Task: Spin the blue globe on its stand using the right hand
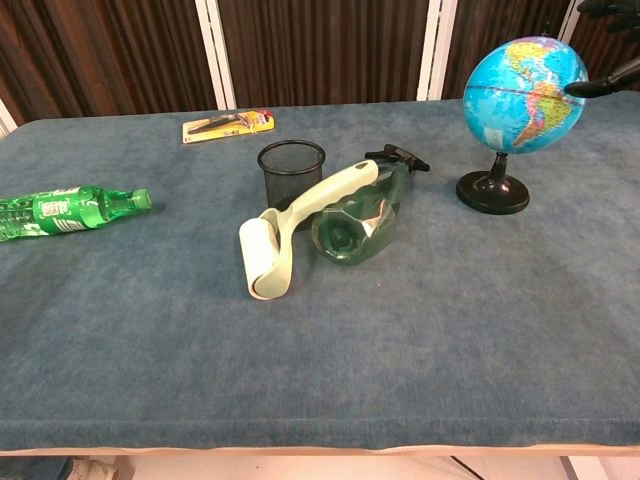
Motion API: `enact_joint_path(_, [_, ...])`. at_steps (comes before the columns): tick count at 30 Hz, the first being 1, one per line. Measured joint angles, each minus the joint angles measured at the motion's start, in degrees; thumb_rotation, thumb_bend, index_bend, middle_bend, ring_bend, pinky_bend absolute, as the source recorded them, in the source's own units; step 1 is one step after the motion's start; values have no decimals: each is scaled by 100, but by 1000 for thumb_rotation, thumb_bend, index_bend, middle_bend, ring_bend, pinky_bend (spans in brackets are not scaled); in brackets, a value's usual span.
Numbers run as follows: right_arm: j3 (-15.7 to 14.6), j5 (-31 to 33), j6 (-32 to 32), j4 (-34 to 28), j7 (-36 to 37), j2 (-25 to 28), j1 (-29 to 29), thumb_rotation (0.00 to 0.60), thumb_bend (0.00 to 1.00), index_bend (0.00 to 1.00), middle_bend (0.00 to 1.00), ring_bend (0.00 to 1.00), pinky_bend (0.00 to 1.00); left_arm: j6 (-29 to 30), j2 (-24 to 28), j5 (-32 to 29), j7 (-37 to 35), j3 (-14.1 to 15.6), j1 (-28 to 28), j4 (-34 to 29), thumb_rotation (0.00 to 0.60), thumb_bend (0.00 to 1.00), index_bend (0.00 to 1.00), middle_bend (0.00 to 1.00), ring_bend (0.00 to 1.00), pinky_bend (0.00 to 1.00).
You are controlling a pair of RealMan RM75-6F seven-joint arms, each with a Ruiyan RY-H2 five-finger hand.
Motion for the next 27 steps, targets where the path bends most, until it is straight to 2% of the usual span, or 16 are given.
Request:
enact_joint_path(9, [-12,142,-149,315,70,39,-18,600,180,0,0,0,10,-30,-11,-20,77,18,-5,-25,600,381,61,0,0,2])
enact_joint_path(20, [-59,289,-443,1065,-55,-117,136,600,179,0,0,0,8,21,39,-74,4,-5,27,-22,600,380,61,0,0,2])
enact_joint_path(27, [-161,0,-232,733,-5,105,-32,600,179,0,0,0,0,97,66,-27,-56,-8,52,-16,600,380,60,0,0,2])
